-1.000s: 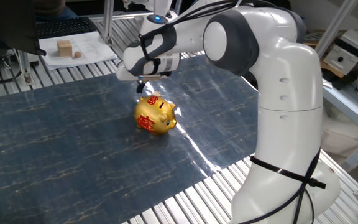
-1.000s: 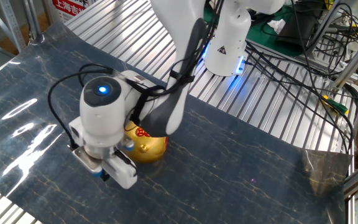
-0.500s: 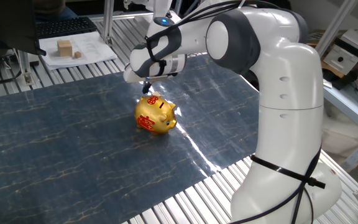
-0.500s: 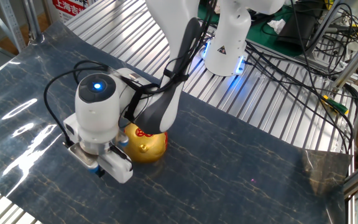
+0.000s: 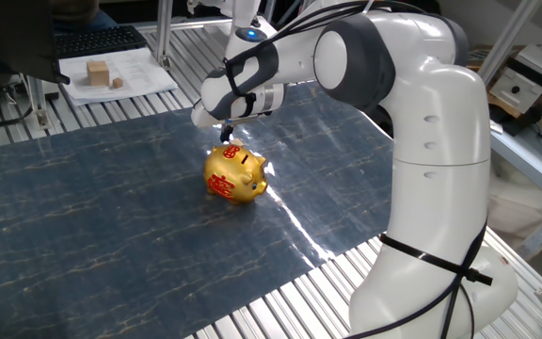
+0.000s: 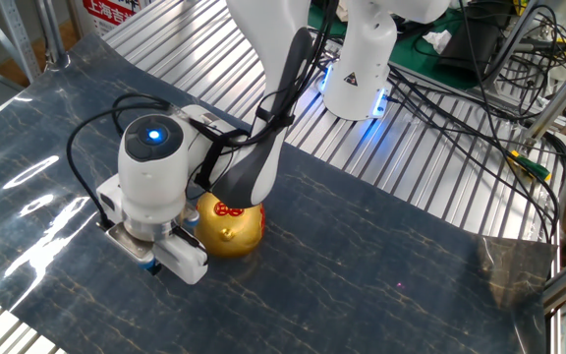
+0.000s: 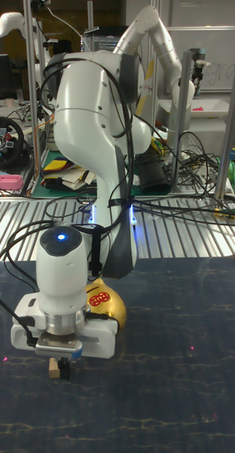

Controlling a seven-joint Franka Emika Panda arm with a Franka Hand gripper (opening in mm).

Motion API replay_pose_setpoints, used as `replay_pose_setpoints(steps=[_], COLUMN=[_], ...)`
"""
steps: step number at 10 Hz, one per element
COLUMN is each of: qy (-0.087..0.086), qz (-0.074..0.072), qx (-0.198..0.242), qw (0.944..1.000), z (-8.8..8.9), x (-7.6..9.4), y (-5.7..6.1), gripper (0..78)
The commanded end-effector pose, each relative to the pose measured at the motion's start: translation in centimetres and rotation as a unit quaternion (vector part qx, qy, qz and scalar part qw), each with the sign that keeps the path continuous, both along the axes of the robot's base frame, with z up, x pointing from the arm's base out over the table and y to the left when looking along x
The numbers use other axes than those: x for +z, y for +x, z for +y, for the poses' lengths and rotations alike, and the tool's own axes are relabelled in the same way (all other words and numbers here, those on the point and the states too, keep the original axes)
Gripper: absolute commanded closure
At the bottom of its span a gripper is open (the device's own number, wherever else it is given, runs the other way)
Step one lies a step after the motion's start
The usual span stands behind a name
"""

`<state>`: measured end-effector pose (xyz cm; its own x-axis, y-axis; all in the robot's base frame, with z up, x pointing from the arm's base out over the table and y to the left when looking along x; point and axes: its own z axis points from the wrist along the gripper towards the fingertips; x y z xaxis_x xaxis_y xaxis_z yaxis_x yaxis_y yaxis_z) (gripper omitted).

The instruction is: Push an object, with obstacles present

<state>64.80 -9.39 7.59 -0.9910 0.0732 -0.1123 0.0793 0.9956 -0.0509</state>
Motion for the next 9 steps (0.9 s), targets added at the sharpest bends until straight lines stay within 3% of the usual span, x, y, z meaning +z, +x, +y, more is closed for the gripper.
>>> replay_pose_setpoints(steps=[1,6,9], qy=[0.0,0.008,0.011], qz=[-0.001,0.01,0.002], qx=[-0.002,-0.014,-0.016], qw=[1.0,0.9998,0.9998], z=[-0.05,-0.05,-0.05], x=[0.13,0.12,0.1], y=[0.09,0.09,0.09], gripper=[77.6,77.6,77.6])
